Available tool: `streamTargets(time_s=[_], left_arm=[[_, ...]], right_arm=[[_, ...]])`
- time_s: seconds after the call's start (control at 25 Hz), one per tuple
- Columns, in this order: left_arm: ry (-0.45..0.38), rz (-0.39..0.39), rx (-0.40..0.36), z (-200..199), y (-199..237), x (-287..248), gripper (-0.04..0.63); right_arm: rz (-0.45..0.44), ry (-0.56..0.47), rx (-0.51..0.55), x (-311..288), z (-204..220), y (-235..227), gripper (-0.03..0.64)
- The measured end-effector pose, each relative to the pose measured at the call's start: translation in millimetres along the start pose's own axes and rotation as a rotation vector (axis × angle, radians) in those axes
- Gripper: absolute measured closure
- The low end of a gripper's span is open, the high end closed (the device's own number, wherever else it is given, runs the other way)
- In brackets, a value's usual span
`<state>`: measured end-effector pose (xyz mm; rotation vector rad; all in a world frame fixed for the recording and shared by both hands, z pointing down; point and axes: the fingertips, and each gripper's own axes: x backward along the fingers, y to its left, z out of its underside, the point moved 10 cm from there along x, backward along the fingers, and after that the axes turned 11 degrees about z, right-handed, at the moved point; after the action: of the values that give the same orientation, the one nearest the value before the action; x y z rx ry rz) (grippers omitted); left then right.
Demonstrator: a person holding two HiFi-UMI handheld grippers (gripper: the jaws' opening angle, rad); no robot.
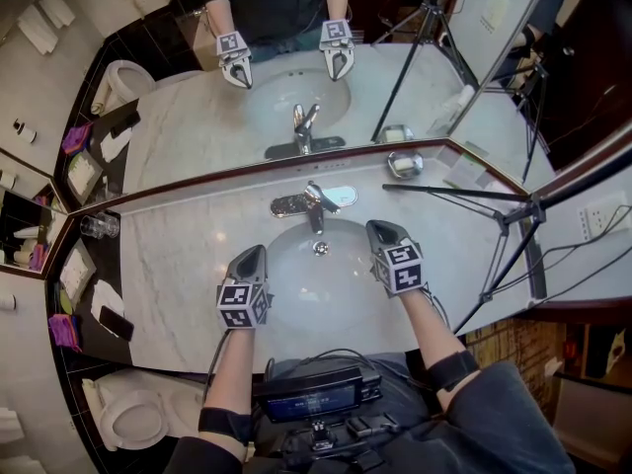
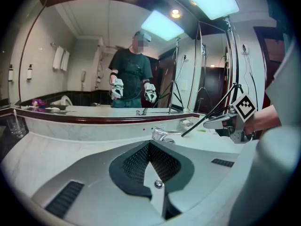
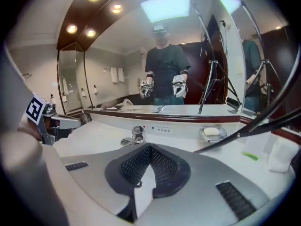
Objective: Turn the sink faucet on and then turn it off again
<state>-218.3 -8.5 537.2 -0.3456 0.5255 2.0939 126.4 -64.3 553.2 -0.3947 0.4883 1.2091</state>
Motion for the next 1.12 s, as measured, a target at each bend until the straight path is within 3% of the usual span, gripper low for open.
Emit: streamTargets(time_s=[0.28,0.68,0.8,0.88,1.12], left_arm=[[0.004,0.002,-0.036,-1.2,-2.1,-0.3,0.595],[0.005,-0.001,-0.037,-2.7,-3.4,-5.6,0.595],[0.028,0.003,-0.097,-4.8,-5.3,-10.7,0.595],[0.048,0.022,-0.152,-9.0,-9.6,-17.3,0.551],[0.136,0.116,-0.382,-25.9,-30.5,-50.3,0.471]], right_arm=[[-0.02,0.021,-0.088,10.6,14.9,-3.8,0.598],[-0.026,0.029,-0.079,9.5,17.1,-2.3,0.598],[-0.029,0.036,-0.076,9.2,17.5,-1.1,0.598],[-0.028,0.039,-0.076,9.0,18.8,-1.3,0.598],[-0.018,0.045,-0.062,10.5,22.0,-3.0,0.598]])
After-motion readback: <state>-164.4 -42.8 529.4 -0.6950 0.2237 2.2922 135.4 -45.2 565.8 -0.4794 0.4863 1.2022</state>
